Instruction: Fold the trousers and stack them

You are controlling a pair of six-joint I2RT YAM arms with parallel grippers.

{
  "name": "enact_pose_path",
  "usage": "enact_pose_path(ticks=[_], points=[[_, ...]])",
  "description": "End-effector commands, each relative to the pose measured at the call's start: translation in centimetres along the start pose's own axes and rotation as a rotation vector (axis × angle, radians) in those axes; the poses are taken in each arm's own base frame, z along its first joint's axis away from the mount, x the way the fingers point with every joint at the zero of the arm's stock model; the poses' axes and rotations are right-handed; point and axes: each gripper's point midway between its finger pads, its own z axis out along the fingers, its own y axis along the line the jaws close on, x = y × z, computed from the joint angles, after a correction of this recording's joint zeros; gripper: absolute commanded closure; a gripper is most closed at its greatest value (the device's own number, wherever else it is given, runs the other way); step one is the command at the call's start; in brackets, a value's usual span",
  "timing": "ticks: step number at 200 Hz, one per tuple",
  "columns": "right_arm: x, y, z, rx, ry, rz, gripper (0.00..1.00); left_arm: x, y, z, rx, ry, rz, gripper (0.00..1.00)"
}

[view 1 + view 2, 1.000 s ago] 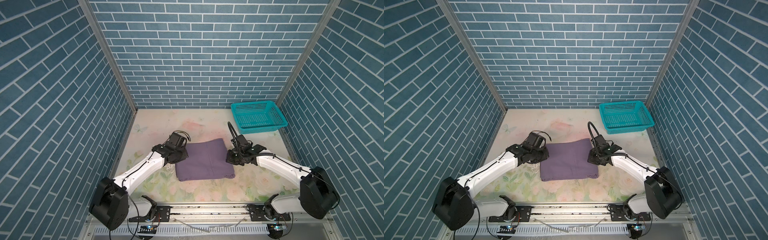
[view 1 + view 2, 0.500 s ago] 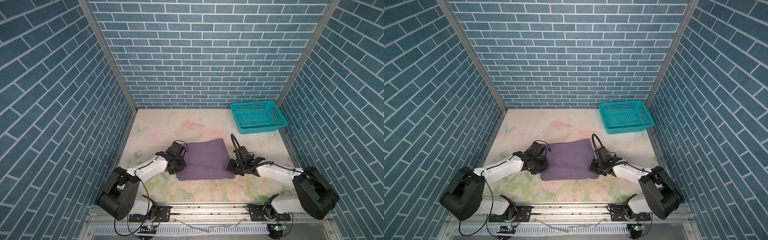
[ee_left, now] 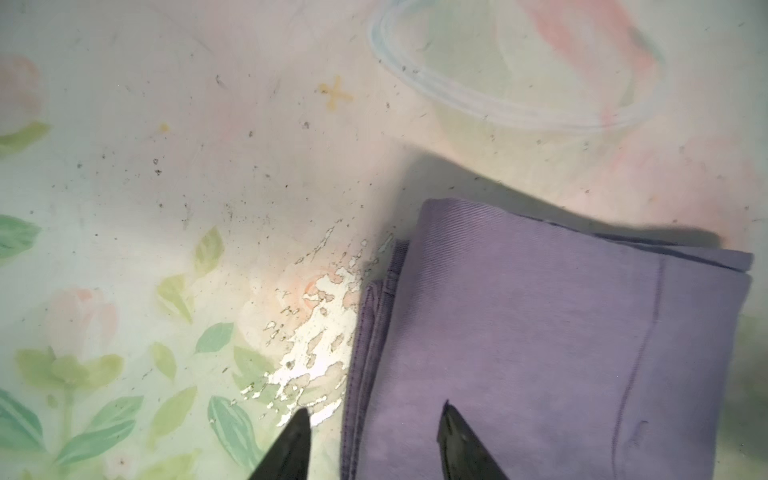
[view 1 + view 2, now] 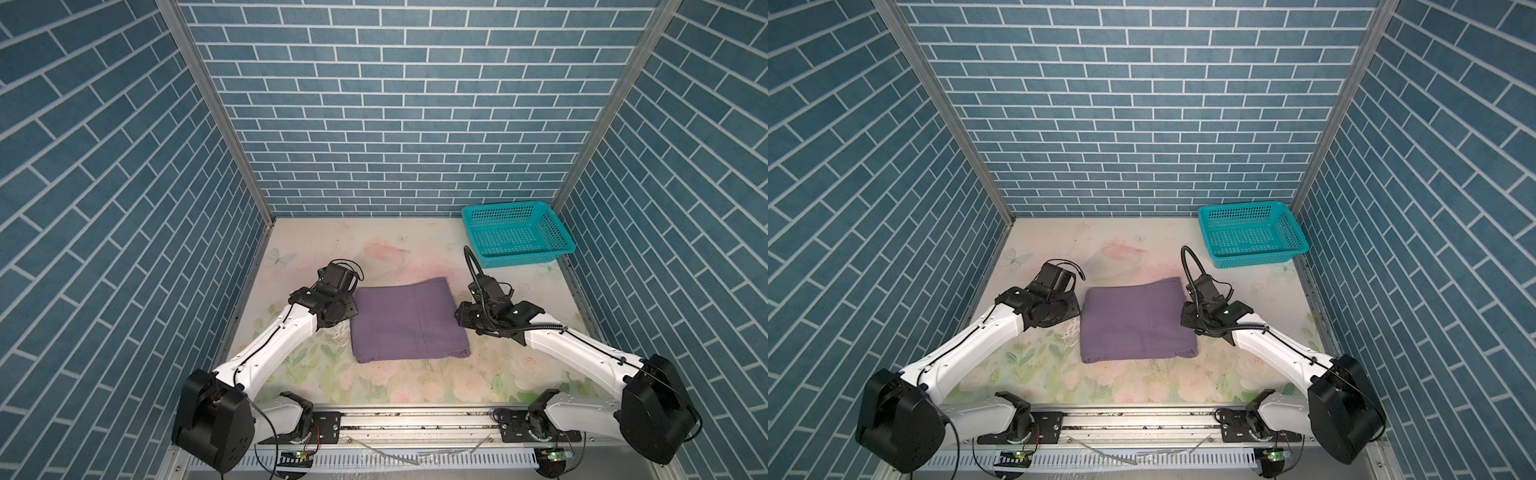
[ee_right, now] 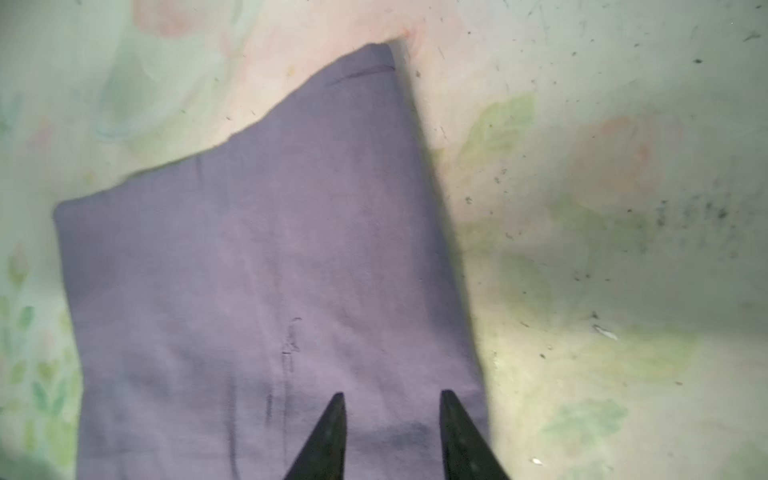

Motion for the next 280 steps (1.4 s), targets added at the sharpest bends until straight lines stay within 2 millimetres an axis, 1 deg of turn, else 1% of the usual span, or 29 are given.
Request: enact_pose_path(ticks=[1, 4, 7, 10, 16, 21, 36, 54, 79, 89, 106, 124, 157, 186, 209, 236, 244, 260, 274, 280], points=[[1.9, -2.3, 0.6, 0.126, 0.06, -0.052, 0.51, 1.4, -0.4, -0.6, -0.081, 0.006, 0.129, 0.39], [2.1, -2.2, 0.8, 0.125, 0.066, -0.058, 0.48, 1.6, -0.7, -0.5, -0.078, 0.013, 0.142, 0.38], [2.2, -2.1, 0.9, 0.124, 0.069, -0.062, 0.41, 2.0, -1.2, -0.4, -0.072, 0.02, 0.155, 0.36], [2.4, -2.0, 1.0, 0.124, 0.075, -0.069, 0.36, 2.3, -1.6, -0.2, -0.067, 0.028, 0.163, 0.35], [2.7, -1.9, 1.3, 0.125, 0.085, -0.08, 0.3, 2.9, -2.2, 0.2, -0.06, 0.047, 0.171, 0.33], [2.9, -1.7, 1.5, 0.129, 0.091, -0.091, 0.27, 3.4, -2.7, 0.4, -0.049, 0.06, 0.174, 0.31], [3.6, -1.3, 2.2, 0.128, 0.107, -0.109, 0.26, 4.9, -4.2, 1.6, -0.02, 0.096, 0.19, 0.26], [4.3, -0.5, 3.2, 0.111, 0.127, -0.109, 0.25, 6.6, -5.5, 3.0, -0.012, 0.137, 0.207, 0.21], [5.3, 0.5, 4.6, 0.084, 0.159, -0.108, 0.25, 8.3, -6.5, 4.7, 0.016, 0.191, 0.197, 0.2], [5.6, 0.7, 5.1, 0.082, 0.169, -0.109, 0.25, 8.9, -6.5, 5.3, 0.02, 0.208, 0.187, 0.19], [5.9, 1.3, 5.7, 0.071, 0.177, -0.112, 0.25, 9.4, -5.8, 6.4, 0.0, 0.229, 0.171, 0.19], [5.9, 1.9, 6.3, 0.057, 0.181, -0.11, 0.25, 9.8, -4.5, 7.5, -0.02, 0.257, 0.139, 0.19], [5.8, 3.1, 7.5, 0.034, 0.193, -0.109, 0.25, 8.7, -2.0, 8.6, -0.051, 0.256, 0.084, 0.19], [5.3, 4.8, 9.1, 0.005, 0.208, -0.118, 0.26, 7.2, -0.1, 9.2, -0.079, 0.252, 0.047, 0.19], [4.5, 7.1, 10.6, -0.032, 0.223, -0.139, 0.26, 5.8, 1.8, 9.4, -0.107, 0.246, 0.009, 0.19], [3.6, 10.0, 12.5, -0.068, 0.232, -0.173, 0.26, 3.4, 3.9, 9.2, -0.135, 0.21, -0.037, 0.19], [3.7, 11.0, 12.8, -0.099, 0.254, -0.179, 0.26, 2.6, 4.3, 9.1, -0.136, 0.193, -0.049, 0.19], [3.3, 12.1, 13.3, -0.118, 0.259, -0.19, 0.26, 0.8, 4.4, 8.3, -0.136, 0.153, -0.067, 0.19], [2.8, 12.9, 13.1, -0.135, 0.256, -0.206, 0.26, -0.6, 3.9, 7.4, -0.132, 0.117, -0.064, 0.19], [2.5, 13.2, 12.7, -0.141, 0.246, -0.216, 0.26, -1.0, 3.7, 7.0, -0.124, 0.108, -0.063, 0.19]])
